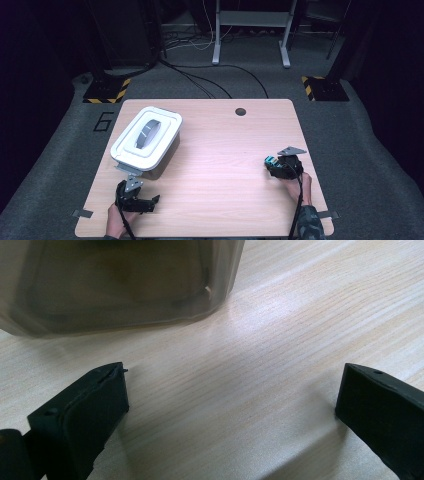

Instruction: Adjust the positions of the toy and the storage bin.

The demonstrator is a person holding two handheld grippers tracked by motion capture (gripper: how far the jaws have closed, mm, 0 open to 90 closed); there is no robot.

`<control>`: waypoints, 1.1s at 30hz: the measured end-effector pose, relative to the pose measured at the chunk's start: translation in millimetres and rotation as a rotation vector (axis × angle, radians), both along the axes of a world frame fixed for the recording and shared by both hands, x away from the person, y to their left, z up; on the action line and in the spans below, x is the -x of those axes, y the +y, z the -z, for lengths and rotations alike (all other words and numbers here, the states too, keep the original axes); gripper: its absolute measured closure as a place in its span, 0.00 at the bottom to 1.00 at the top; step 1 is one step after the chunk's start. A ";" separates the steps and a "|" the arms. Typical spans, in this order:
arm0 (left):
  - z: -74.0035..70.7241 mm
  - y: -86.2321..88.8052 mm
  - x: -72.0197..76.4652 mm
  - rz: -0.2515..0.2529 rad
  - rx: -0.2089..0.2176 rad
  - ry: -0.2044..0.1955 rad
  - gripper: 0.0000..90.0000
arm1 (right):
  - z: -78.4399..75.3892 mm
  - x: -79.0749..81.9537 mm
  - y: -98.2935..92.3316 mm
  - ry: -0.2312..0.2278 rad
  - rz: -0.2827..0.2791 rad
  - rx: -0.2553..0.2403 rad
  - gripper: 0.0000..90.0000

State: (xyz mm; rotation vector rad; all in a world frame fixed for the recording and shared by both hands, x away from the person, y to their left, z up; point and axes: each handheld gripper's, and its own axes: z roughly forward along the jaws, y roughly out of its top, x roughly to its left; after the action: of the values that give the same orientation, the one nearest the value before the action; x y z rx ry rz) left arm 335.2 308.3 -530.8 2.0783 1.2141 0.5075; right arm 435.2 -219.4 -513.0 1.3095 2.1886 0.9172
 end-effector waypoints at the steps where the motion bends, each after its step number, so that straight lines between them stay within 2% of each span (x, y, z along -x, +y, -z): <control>1: 0.0 0.0 0.0 0.000 0.000 -0.001 0.00 | 0.7 -0.6 -0.4 -0.006 -0.003 0.008 0.48; 6: -0.2 0.2 -0.1 0.003 -0.005 -0.004 0.00 | 1.8 -0.2 -1.1 -0.007 -0.016 0.004 0.52; 8: 0.4 -0.6 0.2 0.000 0.005 -0.003 0.00 | 2.8 3.4 0.5 -0.021 -0.018 0.022 0.57; 13: 0.2 -0.6 0.4 0.003 0.005 0.002 0.00 | 4.1 8.2 -1.0 -0.049 -0.019 0.027 0.58; 16: 0.2 -0.6 0.5 0.003 0.006 0.004 0.00 | 3.6 9.1 -0.1 -0.045 -0.014 0.019 0.58; 21: 0.7 -0.9 0.5 0.000 0.008 -0.001 0.00 | -5.1 15.5 3.0 -0.075 -0.022 -0.013 0.58; 25: 0.4 -0.8 0.6 0.000 0.006 0.001 0.00 | -12.4 21.2 10.6 -0.090 -0.044 -0.017 0.58; 33: 1.0 -1.1 0.5 -0.004 0.008 -0.007 0.00 | -20.8 30.9 24.9 -0.099 -0.080 -0.042 0.58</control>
State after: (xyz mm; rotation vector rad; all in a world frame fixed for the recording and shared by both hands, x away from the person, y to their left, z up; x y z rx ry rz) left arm 334.7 307.2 -531.8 2.0666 1.2143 0.5100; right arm 404.3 -194.5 -492.2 1.1757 2.1698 1.0411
